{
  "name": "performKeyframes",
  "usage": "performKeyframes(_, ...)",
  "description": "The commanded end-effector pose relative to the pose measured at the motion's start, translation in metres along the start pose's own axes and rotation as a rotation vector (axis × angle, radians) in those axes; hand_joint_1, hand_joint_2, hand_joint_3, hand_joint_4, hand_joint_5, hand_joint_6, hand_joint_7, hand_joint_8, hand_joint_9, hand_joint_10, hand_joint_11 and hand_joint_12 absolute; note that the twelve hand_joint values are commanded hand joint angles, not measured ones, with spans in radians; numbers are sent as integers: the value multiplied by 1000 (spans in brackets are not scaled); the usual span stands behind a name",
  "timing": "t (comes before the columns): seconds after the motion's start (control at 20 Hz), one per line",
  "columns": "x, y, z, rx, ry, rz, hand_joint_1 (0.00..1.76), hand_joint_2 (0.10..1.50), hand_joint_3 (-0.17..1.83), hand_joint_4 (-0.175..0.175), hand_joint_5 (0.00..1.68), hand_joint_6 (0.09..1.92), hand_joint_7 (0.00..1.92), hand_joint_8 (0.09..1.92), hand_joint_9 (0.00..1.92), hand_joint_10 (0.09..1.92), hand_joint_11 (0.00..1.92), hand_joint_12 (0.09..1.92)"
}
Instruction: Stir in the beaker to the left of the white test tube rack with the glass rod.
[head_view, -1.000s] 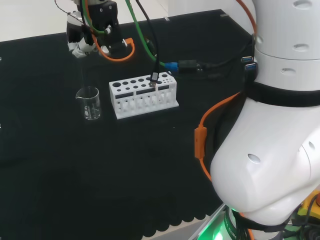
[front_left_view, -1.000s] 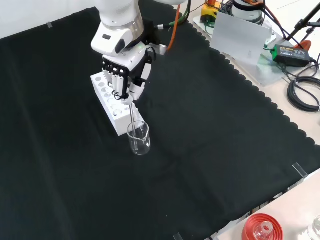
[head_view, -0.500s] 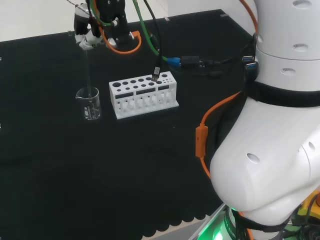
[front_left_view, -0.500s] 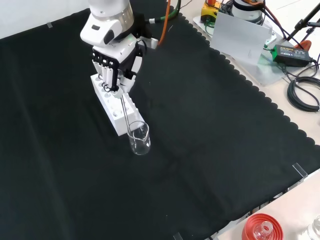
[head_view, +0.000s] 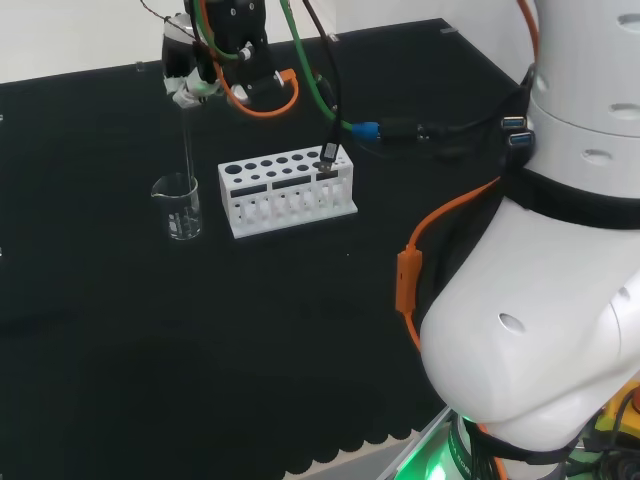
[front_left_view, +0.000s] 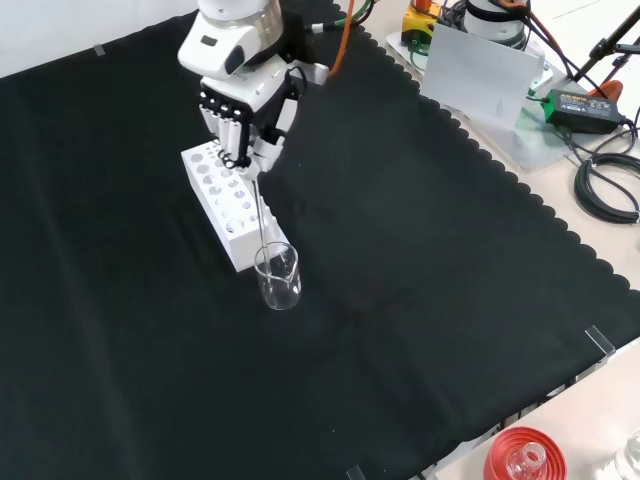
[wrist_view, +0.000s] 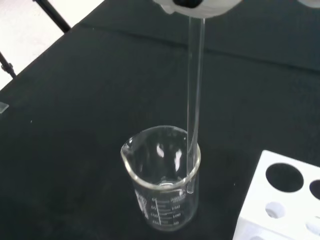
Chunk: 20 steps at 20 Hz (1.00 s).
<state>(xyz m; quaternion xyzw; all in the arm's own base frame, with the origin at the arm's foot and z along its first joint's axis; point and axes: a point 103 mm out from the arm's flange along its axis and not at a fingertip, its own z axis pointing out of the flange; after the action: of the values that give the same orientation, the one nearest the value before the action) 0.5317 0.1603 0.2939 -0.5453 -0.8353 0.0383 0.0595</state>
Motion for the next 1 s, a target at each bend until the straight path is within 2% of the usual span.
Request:
performKeyframes(0.05,16,-15,-2,-16,-6,1,1301,1062,0,-175,1058,595,1173,992,1660,636,1511,845)
performKeyframes(0.25,23,-11,-3,-4,2,11,1301,1062,0,-175,1058,595,1172,993,1660,636,1511,847)
performKeyframes(0.35,15,-15,-3,-23,25,11,1301,1062,0,-175,1058,595,1172,993,1660,635,1511,847)
performKeyframes(0.45,19,-3,-4,-7,48,-6,1301,1062,0,-175,1058,595,1172,993,1660,635,1511,848)
performKeyframes(0.75,22,23,1,-4,44,-8,1301,1062,0,-175,1058,595,1172,993,1660,635,1510,850)
performKeyframes(0.85,15,19,1,-25,54,-6,1301,1062,0,-175,1058,595,1172,993,1660,635,1510,851)
performKeyframes(1.0,12,25,-1,-7,52,6,1301,1062,0,-175,1058,595,1172,993,1660,635,1509,852)
